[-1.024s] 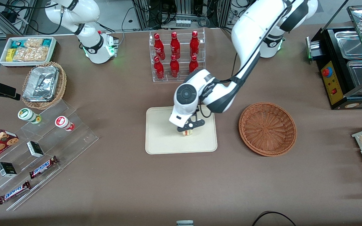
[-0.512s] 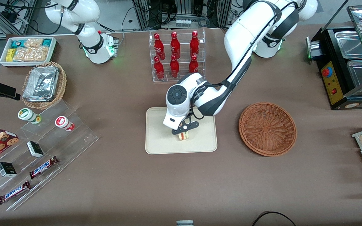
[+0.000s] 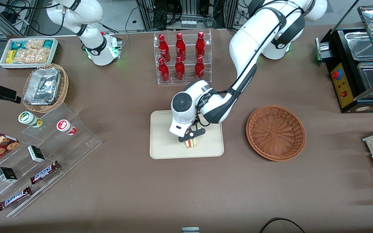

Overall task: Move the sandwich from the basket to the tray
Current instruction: 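Lower the sandwich onto the tray and open the left gripper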

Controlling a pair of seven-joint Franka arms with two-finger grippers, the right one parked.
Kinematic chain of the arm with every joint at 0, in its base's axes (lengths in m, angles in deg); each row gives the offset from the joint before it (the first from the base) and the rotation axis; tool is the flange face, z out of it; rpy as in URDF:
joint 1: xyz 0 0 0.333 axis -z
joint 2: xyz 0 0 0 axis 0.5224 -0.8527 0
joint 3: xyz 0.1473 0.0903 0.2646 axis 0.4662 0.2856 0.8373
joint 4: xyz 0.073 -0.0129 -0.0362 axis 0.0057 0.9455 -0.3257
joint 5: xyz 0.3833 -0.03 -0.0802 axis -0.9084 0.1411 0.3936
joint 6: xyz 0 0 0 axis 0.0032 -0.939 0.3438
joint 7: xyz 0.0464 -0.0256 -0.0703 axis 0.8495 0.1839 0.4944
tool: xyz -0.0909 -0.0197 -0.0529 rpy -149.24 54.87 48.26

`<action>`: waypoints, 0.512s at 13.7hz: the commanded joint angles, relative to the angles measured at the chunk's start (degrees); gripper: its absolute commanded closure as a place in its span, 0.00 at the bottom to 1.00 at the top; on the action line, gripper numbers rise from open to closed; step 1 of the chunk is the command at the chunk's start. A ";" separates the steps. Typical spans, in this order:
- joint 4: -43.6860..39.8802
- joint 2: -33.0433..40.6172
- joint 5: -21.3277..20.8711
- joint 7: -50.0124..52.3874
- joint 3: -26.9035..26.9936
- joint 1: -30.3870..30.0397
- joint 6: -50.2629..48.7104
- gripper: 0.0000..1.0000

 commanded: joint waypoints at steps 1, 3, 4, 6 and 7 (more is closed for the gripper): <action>-2.38 -0.82 -1.36 1.58 0.46 0.89 -0.26 0.16; -3.26 -0.38 -1.27 1.58 0.38 0.98 -1.05 0.00; -3.52 -0.03 -1.27 1.58 0.38 0.89 -1.83 0.00; -3.52 1.73 -1.27 0.96 0.38 0.72 -3.24 0.00; -3.52 2.52 -1.27 0.96 0.38 0.63 -4.21 0.00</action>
